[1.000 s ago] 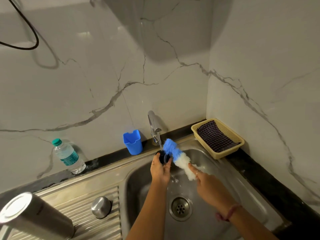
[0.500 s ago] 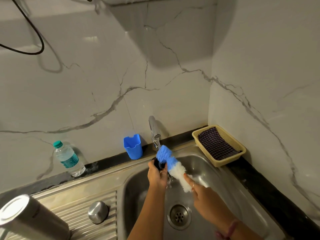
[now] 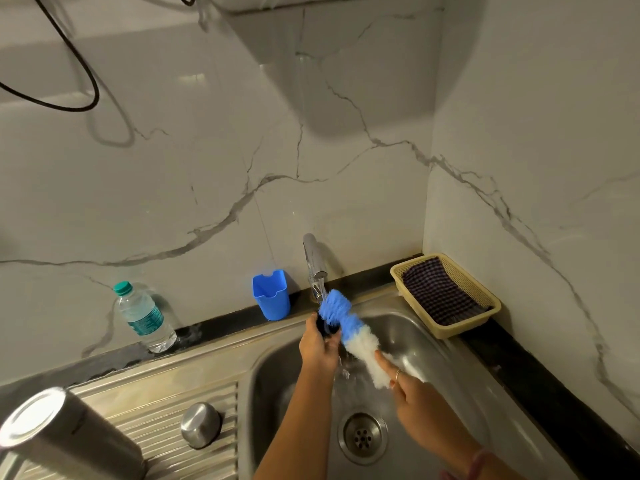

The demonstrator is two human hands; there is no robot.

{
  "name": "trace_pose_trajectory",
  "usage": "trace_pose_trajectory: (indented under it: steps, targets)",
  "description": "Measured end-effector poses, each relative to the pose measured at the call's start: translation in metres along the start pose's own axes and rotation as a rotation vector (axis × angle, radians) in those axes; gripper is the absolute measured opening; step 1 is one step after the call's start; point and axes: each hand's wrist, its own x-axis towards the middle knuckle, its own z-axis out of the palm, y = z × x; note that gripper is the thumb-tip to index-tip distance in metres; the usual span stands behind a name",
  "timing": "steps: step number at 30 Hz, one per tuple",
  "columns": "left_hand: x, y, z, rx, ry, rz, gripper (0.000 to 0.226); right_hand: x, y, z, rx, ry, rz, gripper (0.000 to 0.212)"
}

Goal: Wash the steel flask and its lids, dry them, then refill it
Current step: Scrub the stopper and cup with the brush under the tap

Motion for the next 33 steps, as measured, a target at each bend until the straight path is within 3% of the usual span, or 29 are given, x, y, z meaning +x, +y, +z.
trace_pose_trajectory:
  steps: [4, 9, 16, 21, 33]
  targets:
    - [-0.005, -0.007, 0.0, -0.008, -0.018, -0.044, 0.018, 0.021, 0.017, 0.0, 0.061, 0.008, 0.092, 0.054]
    - [0.003, -0.006, -0.001, 0.035, -0.008, -0.042, 0.027, 0.007, 0.006, 0.001, 0.053, 0.0, -0.015, 0.055]
    - [0.009, -0.01, -0.005, 0.097, 0.044, -0.042, 0.037, 0.02, 0.023, 0.007, 0.121, 0.017, 0.056, 0.054]
    - [0.01, -0.009, -0.008, 0.007, 0.015, -0.101, 0.047, 0.013, 0.013, 0.011, 0.155, -0.008, -0.026, 0.056]
    - [0.009, -0.014, -0.019, 0.023, 0.083, -0.293, 0.051, 0.018, 0.043, -0.006, 0.355, 0.006, 0.182, 0.052]
